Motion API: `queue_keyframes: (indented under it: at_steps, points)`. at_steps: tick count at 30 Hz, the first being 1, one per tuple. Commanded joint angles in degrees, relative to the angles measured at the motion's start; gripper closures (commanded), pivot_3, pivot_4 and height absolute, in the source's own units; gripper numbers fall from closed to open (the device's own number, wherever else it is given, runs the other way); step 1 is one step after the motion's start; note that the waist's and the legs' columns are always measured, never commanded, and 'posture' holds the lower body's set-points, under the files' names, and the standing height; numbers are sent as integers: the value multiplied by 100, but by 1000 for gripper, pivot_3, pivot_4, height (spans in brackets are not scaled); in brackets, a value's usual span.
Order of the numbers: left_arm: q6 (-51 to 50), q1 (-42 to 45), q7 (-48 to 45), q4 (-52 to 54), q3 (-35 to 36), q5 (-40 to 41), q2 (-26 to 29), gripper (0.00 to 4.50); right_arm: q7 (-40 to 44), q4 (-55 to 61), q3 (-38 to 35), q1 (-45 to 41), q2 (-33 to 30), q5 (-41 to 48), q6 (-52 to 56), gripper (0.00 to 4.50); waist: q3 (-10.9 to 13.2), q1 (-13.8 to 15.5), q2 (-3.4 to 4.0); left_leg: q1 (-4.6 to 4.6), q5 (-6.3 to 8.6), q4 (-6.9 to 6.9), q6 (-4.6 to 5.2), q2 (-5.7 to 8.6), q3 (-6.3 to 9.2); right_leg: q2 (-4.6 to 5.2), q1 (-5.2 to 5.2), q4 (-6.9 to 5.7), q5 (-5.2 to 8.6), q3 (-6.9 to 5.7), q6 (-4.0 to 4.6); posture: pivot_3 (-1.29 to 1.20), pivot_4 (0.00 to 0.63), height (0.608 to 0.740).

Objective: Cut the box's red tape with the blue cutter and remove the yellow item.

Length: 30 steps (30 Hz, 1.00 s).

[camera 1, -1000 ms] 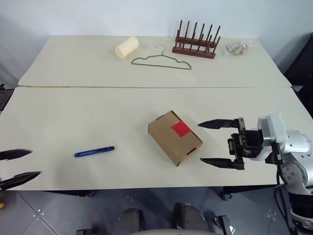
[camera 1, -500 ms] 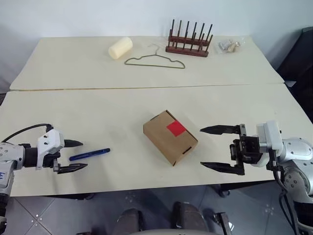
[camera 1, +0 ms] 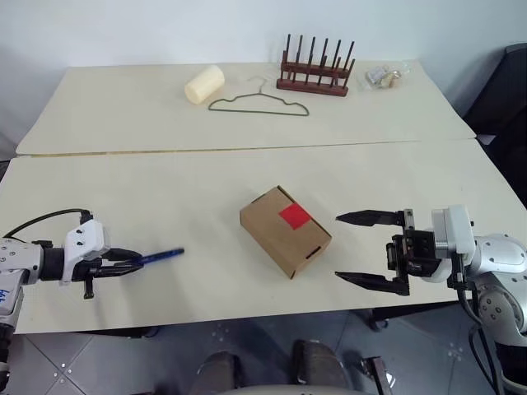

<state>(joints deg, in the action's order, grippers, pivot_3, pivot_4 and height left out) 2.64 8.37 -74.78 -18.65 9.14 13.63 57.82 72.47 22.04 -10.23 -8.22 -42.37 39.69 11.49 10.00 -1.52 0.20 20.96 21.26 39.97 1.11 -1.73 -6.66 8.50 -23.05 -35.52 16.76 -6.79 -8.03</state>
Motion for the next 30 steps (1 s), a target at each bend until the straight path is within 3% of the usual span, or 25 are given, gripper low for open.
queue_keyframes:
  at_steps: [1, 7, 10, 12, 17, 21, 24, 30]
  points:
    - [-92, -212, -64, -39, -376, -237, -95, 4088, 10, 57, -137, -58, -79, 105, -12, 0, -6, 0, 9, -1, 1, 0, 1, 0, -1, 0, 0, 0, 0, 1, 0, 0, 150, 740]
    - [-509, 215, 16, 918, -304, 190, -243, 4088, -67, 88, -255, 9, -190, 108, 85, 0, -7, 85, 11, 4, 2, 8, 5, 3, -3, 4, 0, -2, 0, 2, 0, 0, 150, 740]
    - [-1140, 776, -220, 2290, -905, 257, -195, 4088, -162, 392, -519, 309, -698, 222, 615, 0, 2, 258, -5, 26, 3, 25, 13, 4, 4, 6, -8, -2, -4, 1, -7, 0, 150, 740]
    - [-1791, 1265, -173, 3038, -1505, 168, -406, 4088, -221, 719, -725, 405, -975, 806, 1146, 0, 5, 305, -13, 32, 4, 32, 14, 6, 3, 5, -9, 0, -5, 1, -7, 0, 150, 740]
    - [-3390, 2267, 320, 3678, -2681, -69, -1230, 4088, -68, 1269, -1090, 952, -1487, 1453, 1891, 0, 6, 294, -15, 27, 3, 31, 13, 6, -1, -3, -8, 0, -6, 2, -8, 0, 150, 740]
    - [-4387, 3051, 342, 3644, -3961, -420, -1997, 4088, -120, 1638, -1203, 1835, -1590, 949, 1877, 928, 14, 322, -34, 28, 3, 34, 14, 8, -1, -6, -1, 9, -6, 7, -9, 0, 150, 740]
    - [-5026, 3164, 592, 3776, -4296, -442, -2259, 4088, -409, 1769, -1063, 2106, -1570, 463, 1792, 1942, 16, 290, -40, 28, 3, 36, 15, 8, -2, -6, 2, 15, -6, 11, -10, 0, 150, 740]
    - [-5798, 3071, 1115, 4060, -4785, -634, -2422, 4088, -856, 1750, -67, 2066, -1404, -849, 1228, 3994, 16, 307, -39, 21, 3, 46, 14, 3, 40, -9, 4, 10, -6, 18, -9, 0, 150, 740]
